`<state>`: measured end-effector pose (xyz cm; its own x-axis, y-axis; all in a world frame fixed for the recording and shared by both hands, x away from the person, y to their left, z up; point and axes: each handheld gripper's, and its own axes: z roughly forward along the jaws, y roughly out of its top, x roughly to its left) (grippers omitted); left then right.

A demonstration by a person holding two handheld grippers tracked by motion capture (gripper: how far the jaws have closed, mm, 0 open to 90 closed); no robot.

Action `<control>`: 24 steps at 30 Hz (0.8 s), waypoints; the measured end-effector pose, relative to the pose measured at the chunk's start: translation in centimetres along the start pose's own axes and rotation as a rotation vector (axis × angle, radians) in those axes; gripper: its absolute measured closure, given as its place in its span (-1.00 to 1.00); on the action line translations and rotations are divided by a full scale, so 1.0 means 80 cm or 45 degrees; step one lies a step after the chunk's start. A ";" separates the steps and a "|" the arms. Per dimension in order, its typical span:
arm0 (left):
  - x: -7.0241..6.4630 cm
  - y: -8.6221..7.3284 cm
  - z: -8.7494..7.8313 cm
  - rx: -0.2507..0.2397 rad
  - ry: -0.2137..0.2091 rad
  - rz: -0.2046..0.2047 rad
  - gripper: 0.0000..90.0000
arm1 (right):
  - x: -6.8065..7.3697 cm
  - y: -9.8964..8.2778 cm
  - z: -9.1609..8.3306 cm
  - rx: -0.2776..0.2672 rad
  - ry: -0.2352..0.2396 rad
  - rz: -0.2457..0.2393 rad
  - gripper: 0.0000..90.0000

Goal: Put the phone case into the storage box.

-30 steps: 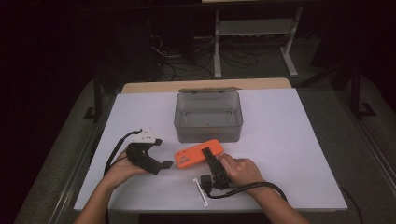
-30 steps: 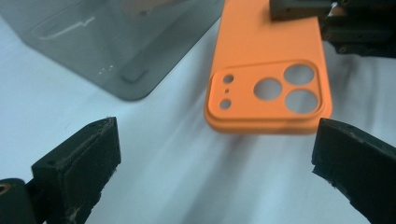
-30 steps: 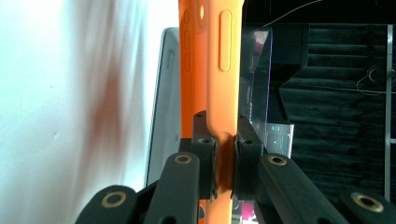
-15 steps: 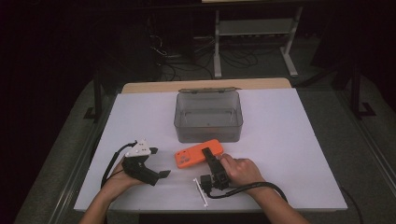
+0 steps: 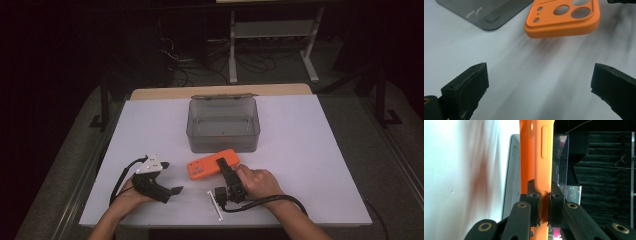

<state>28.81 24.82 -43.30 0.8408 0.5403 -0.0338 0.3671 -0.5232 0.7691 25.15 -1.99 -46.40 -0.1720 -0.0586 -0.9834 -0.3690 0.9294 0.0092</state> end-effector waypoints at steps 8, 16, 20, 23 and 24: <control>-0.002 -0.003 0.003 0.030 0.004 0.020 -0.98 | -0.003 -0.003 0.001 0.006 0.004 0.035 0.79; -0.002 -0.003 0.003 0.024 0.000 0.016 -0.98 | -0.006 -0.004 0.001 0.007 0.032 0.094 0.79; -0.002 -0.001 0.002 0.023 -0.012 0.011 -0.97 | -0.008 -0.005 0.001 0.005 0.043 0.130 0.79; -0.003 0.000 0.003 0.022 -0.009 0.012 -0.97 | -0.010 -0.006 0.001 0.004 0.052 0.162 0.79; -0.002 0.000 0.003 0.025 -0.009 0.013 -0.97 | -0.011 -0.007 0.001 0.006 0.057 0.172 0.79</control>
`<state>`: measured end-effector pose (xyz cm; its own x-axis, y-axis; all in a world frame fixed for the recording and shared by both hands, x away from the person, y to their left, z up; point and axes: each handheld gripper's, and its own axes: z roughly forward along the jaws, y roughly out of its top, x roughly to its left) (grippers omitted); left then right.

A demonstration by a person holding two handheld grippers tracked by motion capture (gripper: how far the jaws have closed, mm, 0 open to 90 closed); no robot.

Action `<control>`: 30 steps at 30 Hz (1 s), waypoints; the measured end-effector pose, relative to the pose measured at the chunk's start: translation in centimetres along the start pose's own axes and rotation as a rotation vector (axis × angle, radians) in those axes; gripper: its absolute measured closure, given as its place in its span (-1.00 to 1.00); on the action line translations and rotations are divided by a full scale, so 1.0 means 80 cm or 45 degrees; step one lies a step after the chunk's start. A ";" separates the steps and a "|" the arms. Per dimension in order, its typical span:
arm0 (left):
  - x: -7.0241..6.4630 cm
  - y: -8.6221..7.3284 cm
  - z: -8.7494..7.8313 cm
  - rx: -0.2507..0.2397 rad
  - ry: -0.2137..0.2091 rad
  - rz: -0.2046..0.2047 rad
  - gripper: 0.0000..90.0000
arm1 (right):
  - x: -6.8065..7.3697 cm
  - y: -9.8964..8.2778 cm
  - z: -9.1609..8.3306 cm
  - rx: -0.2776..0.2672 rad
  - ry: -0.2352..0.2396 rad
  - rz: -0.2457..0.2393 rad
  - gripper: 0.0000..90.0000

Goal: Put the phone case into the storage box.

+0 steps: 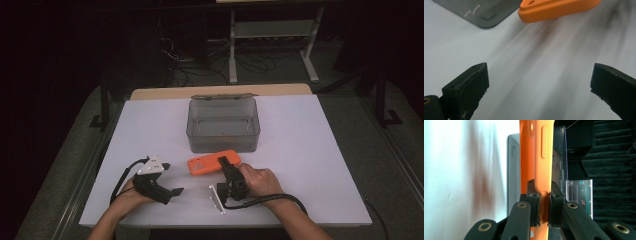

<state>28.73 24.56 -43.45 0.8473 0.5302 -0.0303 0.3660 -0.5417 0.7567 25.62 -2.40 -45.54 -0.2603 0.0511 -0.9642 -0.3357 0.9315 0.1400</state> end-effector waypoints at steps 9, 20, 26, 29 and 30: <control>-0.001 0.001 0.000 -0.007 0.017 0.012 -0.97 | -0.008 -0.002 -0.002 -0.010 0.021 0.088 0.79; 0.001 0.000 -0.001 -0.004 0.017 0.006 -0.97 | -0.012 -0.003 -0.001 -0.007 0.063 0.159 0.79; 0.002 0.000 -0.002 -0.016 0.016 -0.002 -0.97 | -0.016 -0.005 -0.001 -0.008 0.091 0.229 0.79; 0.002 0.000 -0.002 -0.010 0.013 -0.007 -0.97 | -0.017 -0.006 0.000 -0.009 0.101 0.256 0.79; 0.002 0.000 -0.002 -0.009 0.015 -0.007 -0.97 | -0.019 -0.006 0.000 -0.012 0.106 0.263 0.79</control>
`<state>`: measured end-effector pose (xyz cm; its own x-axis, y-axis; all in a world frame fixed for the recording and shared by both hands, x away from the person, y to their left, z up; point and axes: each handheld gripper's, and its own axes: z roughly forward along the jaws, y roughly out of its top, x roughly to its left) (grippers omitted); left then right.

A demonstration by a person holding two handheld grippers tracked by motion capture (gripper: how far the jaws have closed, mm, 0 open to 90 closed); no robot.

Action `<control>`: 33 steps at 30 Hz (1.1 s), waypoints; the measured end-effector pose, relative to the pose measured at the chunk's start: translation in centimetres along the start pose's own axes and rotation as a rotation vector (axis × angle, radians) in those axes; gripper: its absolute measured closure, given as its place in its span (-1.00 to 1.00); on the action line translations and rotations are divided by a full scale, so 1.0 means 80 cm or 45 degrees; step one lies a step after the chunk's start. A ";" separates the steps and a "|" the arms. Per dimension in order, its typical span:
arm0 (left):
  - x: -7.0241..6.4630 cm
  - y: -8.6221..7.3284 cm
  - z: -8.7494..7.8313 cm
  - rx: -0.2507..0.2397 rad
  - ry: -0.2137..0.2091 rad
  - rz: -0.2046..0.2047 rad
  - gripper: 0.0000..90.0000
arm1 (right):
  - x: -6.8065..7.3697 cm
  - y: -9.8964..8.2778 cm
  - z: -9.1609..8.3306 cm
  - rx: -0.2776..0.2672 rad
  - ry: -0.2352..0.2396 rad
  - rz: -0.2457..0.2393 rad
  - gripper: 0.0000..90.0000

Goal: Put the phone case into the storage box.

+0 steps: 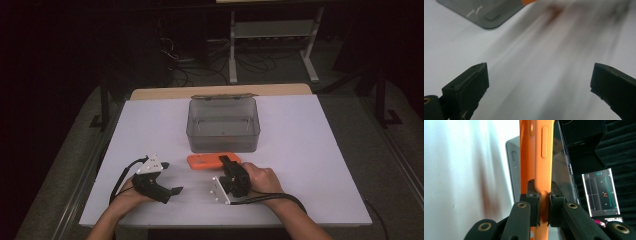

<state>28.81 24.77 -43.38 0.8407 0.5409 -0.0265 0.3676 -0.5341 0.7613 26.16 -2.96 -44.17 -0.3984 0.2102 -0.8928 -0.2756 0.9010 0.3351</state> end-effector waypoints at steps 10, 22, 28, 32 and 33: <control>0.001 -0.001 0.001 0.007 0.007 -0.006 -0.97 | -0.008 -0.004 0.000 -0.005 0.040 0.099 0.79; 0.000 -0.001 0.003 0.009 -0.007 -0.008 -0.97 | -0.015 -0.007 0.000 -0.022 0.079 0.185 0.79; 0.001 -0.001 0.003 0.018 -0.006 -0.009 -0.97 | -0.020 -0.010 -0.001 -0.028 0.115 0.254 0.79; 0.002 -0.001 0.003 0.021 -0.006 -0.015 -0.97 | -0.023 -0.012 0.000 -0.034 0.134 0.294 0.79; 0.002 -0.001 0.003 0.022 -0.007 -0.017 -0.97 | -0.025 -0.013 0.000 -0.034 0.141 0.313 0.79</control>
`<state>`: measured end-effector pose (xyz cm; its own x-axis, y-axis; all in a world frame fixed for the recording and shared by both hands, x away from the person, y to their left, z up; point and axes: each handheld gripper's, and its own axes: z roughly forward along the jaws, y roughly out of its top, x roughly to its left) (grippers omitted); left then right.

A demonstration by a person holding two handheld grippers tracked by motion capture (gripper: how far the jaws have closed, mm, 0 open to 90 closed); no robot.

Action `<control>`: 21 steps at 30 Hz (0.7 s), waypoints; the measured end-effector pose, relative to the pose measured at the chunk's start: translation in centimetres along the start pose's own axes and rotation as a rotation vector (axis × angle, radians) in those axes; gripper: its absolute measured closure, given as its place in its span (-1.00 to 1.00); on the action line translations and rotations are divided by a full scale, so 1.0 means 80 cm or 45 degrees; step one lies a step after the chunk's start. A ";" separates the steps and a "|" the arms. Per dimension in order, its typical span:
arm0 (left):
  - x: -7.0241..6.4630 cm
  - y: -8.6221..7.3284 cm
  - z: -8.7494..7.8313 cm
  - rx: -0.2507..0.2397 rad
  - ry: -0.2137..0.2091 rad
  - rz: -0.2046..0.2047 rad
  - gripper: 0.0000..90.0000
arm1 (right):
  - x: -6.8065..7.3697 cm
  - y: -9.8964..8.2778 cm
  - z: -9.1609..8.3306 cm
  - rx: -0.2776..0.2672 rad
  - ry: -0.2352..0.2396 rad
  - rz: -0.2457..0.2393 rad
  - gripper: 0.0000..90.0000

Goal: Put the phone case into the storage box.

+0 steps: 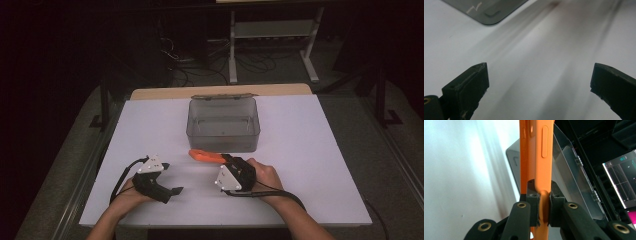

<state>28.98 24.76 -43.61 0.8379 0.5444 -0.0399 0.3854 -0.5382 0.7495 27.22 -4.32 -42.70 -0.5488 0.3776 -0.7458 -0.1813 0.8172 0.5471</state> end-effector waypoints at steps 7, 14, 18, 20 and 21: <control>0.000 0.000 0.000 -0.002 0.002 0.006 -0.97 | -0.005 -0.001 -0.001 -0.004 0.029 0.072 0.79; -0.001 0.000 0.000 -0.004 0.006 0.018 -0.97 | -0.011 -0.003 -0.002 -0.017 0.056 0.136 0.79; -0.001 0.000 0.000 -0.005 0.007 0.021 -0.97 | -0.016 -0.004 -0.002 -0.025 0.084 0.195 0.79; -0.001 -0.001 0.000 -0.004 0.007 0.020 -0.97 | -0.020 -0.006 -0.002 -0.032 0.098 0.223 0.79; 0.000 -0.001 -0.001 -0.003 0.005 0.020 -0.97 | -0.021 -0.006 -0.003 -0.034 0.105 0.241 0.79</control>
<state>28.91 24.80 -43.60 0.8423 0.5383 -0.0252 0.3710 -0.5453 0.7517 28.07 -5.44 -41.64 -0.6397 0.4856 -0.5957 -0.0898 0.7226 0.6854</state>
